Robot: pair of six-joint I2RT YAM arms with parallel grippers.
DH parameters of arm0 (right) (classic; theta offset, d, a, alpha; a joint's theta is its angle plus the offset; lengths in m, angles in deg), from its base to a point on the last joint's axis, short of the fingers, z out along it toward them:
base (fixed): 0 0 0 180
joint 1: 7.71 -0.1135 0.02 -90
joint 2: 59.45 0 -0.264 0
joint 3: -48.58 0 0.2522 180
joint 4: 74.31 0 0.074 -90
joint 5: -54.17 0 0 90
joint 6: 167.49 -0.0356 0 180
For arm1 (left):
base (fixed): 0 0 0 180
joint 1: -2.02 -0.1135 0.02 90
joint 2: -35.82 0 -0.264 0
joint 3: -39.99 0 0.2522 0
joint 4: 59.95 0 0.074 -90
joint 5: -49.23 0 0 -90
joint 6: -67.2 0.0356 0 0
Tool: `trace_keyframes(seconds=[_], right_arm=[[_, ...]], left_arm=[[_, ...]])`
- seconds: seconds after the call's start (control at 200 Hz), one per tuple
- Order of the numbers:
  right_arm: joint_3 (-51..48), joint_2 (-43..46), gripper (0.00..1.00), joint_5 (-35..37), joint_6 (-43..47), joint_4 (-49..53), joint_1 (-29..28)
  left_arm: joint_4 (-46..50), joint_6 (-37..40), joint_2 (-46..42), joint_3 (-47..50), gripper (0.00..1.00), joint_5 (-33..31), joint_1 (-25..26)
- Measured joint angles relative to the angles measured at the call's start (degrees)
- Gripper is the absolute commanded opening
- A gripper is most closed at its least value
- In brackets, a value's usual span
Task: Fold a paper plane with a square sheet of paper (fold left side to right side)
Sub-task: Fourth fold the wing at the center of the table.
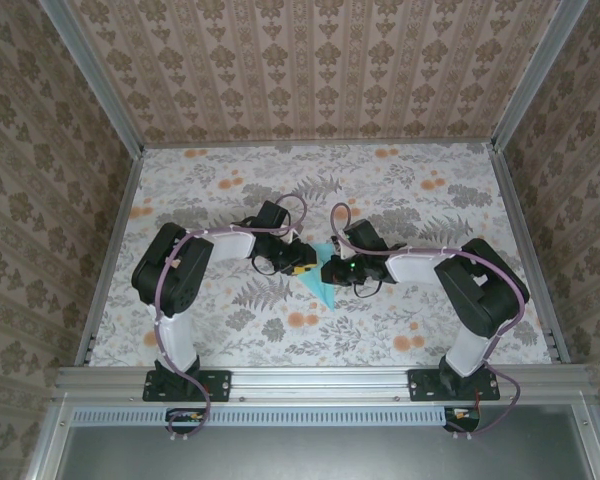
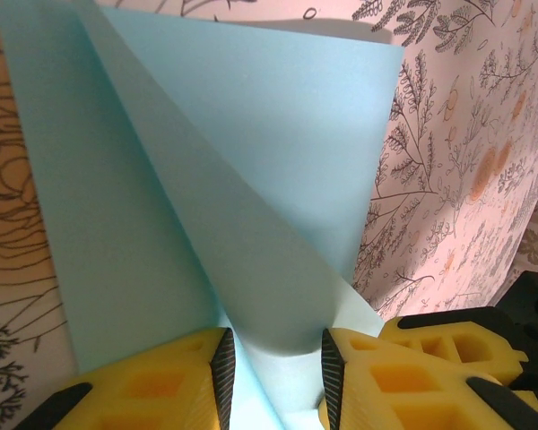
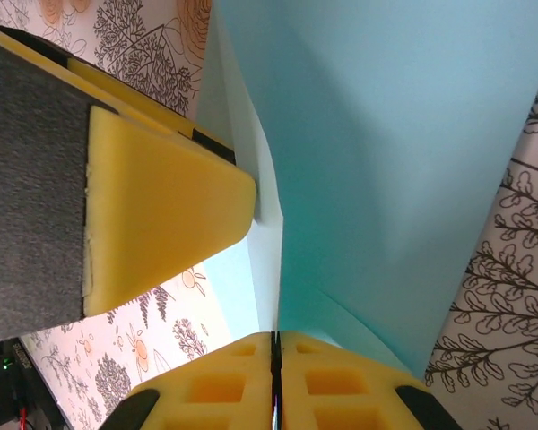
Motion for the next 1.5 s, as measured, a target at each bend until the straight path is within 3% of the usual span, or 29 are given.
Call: trace_keyframes(seconds=[0.62,1.495], right_arm=[[2.19,0.13,0.1,5.9,3.32,7.61,0.85],[3.91,-0.15,0.1,7.41,4.79,10.47,0.85]], left_arm=[[0.0,0.0,0.0,0.0,0.34,-0.35,0.0],[0.39,0.0,0.0,-0.07,0.34,-0.44,0.0]])
